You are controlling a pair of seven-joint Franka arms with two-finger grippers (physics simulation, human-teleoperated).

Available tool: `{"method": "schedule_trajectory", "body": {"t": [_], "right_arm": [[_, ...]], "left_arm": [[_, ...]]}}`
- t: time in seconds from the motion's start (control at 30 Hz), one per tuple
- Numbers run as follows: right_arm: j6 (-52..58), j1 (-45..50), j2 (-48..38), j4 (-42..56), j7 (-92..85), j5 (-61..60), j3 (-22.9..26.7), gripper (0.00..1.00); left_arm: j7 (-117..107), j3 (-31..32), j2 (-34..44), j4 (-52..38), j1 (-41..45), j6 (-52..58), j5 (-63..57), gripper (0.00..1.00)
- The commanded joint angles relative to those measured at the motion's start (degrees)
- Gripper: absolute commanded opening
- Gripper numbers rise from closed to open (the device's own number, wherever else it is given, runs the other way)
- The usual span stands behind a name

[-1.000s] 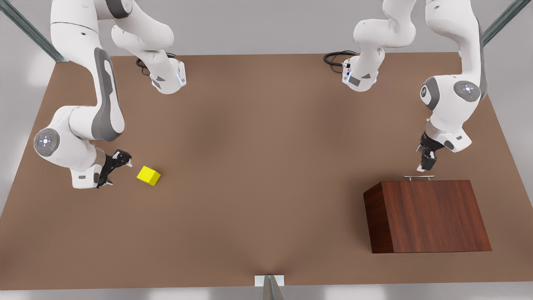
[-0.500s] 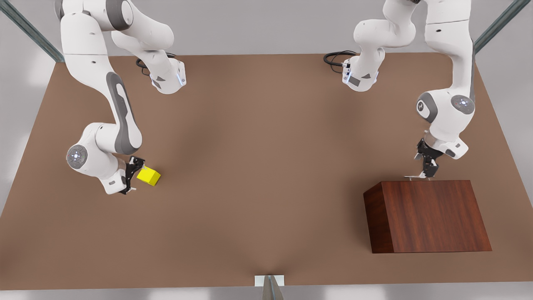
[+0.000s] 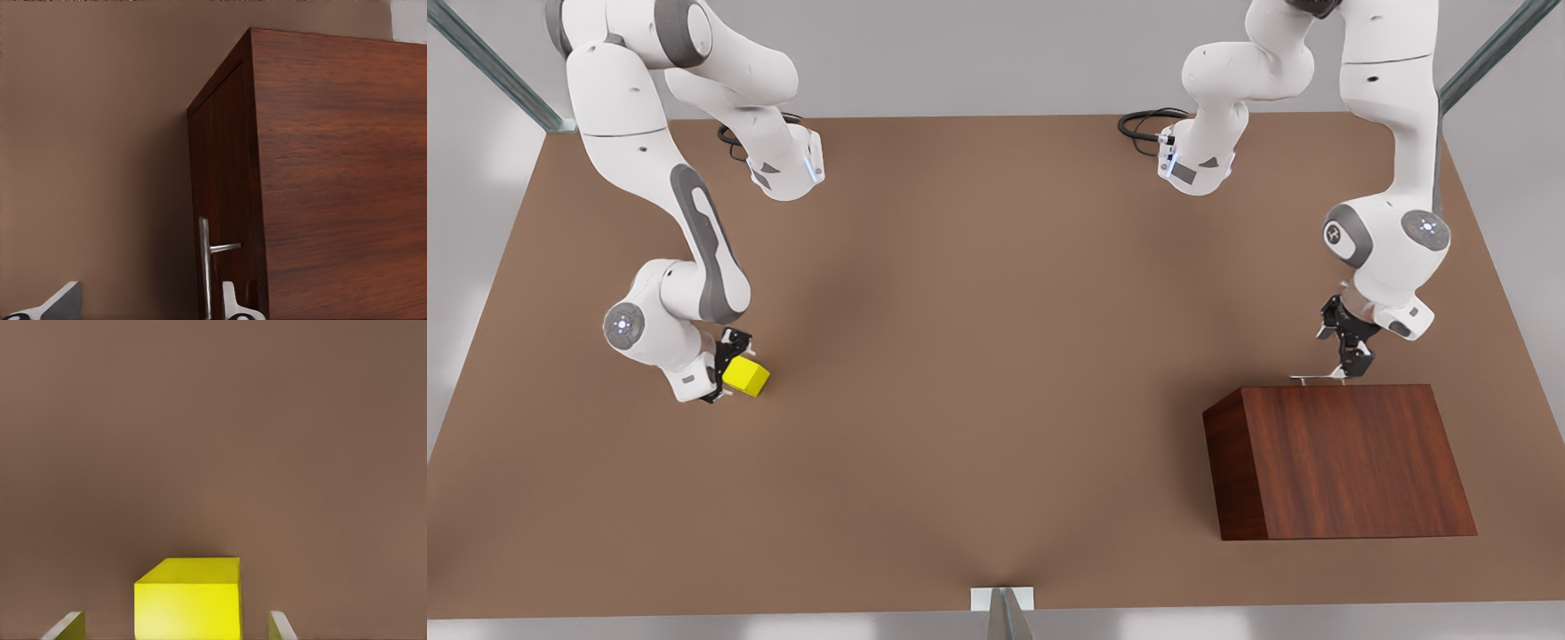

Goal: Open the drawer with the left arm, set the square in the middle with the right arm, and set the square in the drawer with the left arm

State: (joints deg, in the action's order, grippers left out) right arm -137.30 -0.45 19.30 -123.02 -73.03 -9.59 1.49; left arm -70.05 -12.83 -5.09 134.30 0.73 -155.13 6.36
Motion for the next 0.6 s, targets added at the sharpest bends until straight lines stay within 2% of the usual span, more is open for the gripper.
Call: {"method": "schedule_trajectory", "body": {"t": [0.0, 0.23, 0.57], "right_arm": [[-0.4, -0.1, 0.1, -0.2, 0.0, 0.1, 0.0, 1.0], [-5.6, -0.2, 2.4, -1.9, -2.3, 0.2, 0.0, 1.0], [-6.5, -0.4, 4.3, -2.0, -2.8, 0.1, 0.0, 0.99]], "left_arm": [[0.0, 0.0, -0.1, 0.0, 0.2, 0.0, 0.5, 1.0], [0.0, 0.0, -1.4, 0.0, 0.2, -0.1, 2.1, 1.0], [0.0, 0.1, -2.6, -0.1, 0.3, -0.6, 2.6, 1.0]]}}
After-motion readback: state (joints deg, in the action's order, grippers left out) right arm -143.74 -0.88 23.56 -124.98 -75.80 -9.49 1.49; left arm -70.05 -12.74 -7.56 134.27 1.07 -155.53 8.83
